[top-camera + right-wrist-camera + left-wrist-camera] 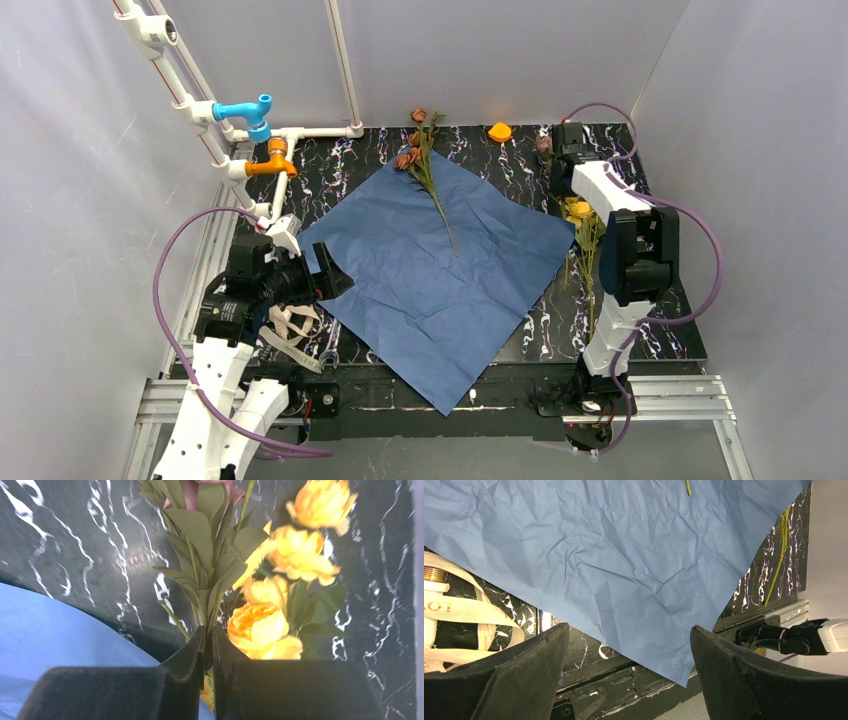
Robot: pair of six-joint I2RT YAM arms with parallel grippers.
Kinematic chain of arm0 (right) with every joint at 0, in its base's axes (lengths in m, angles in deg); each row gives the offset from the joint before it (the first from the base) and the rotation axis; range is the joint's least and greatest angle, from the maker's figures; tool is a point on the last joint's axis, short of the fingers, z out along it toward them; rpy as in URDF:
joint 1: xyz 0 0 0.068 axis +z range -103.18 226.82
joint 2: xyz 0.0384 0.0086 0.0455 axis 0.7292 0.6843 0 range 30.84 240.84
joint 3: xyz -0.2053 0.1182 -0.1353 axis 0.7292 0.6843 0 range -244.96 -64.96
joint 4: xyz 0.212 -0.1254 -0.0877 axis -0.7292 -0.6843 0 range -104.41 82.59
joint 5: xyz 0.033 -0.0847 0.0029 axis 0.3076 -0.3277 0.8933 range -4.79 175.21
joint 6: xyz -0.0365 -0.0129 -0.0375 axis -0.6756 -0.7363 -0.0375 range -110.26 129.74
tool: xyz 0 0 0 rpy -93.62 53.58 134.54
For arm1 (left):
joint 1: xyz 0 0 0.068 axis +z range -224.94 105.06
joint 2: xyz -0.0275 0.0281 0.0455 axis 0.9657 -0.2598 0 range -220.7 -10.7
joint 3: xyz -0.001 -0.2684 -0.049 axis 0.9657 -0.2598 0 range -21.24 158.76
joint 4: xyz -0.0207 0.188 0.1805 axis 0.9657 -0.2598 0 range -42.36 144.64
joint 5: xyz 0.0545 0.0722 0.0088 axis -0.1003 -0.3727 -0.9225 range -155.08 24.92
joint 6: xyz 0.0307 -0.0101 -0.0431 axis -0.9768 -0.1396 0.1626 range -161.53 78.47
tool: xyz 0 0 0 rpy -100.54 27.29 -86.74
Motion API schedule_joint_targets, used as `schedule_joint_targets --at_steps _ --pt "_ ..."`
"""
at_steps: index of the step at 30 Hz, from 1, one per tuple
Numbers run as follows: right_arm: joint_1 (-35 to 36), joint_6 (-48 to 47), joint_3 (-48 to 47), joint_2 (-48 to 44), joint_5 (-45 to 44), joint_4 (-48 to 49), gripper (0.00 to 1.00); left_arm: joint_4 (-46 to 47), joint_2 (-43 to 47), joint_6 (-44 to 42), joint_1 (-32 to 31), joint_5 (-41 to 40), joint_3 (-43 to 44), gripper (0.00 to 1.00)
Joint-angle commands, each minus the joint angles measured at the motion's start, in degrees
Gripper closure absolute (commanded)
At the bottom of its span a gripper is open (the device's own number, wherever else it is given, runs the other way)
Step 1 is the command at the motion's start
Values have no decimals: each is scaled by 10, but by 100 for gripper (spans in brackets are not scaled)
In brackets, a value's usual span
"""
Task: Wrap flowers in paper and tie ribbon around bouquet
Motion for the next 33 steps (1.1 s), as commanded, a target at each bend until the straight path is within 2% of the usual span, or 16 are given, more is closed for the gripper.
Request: schedule_joint_targets --at_steps 1,4,9,15,19,25,29,33 --pt "-3 -24 -70 -54 -2 -11 89 0 1 -6 3 1 -2 11" --pt "-2 -35 -100 -82 28 -10 91 0 1 -6 3 1 -2 11" --pt "3 -34 -134 -138 19 1 94 1 1 -7 3 2 -2 11" --pt "22 -11 -134 -199 87 46 99 1 2 -7 3 1 -2 11" --pt "66 30 -135 -184 188 60 99 1 1 -8 3 1 -2 11" --pt "169 143 -125 -125 215 106 99 3 -1 -14 3 6 5 10" --pt "239 195 -132 -81 145 134 99 1 2 -34 2 -13 19 9" --pt "279 236 -163 -21 69 137 99 10 -3 -34 5 -17 11 8"
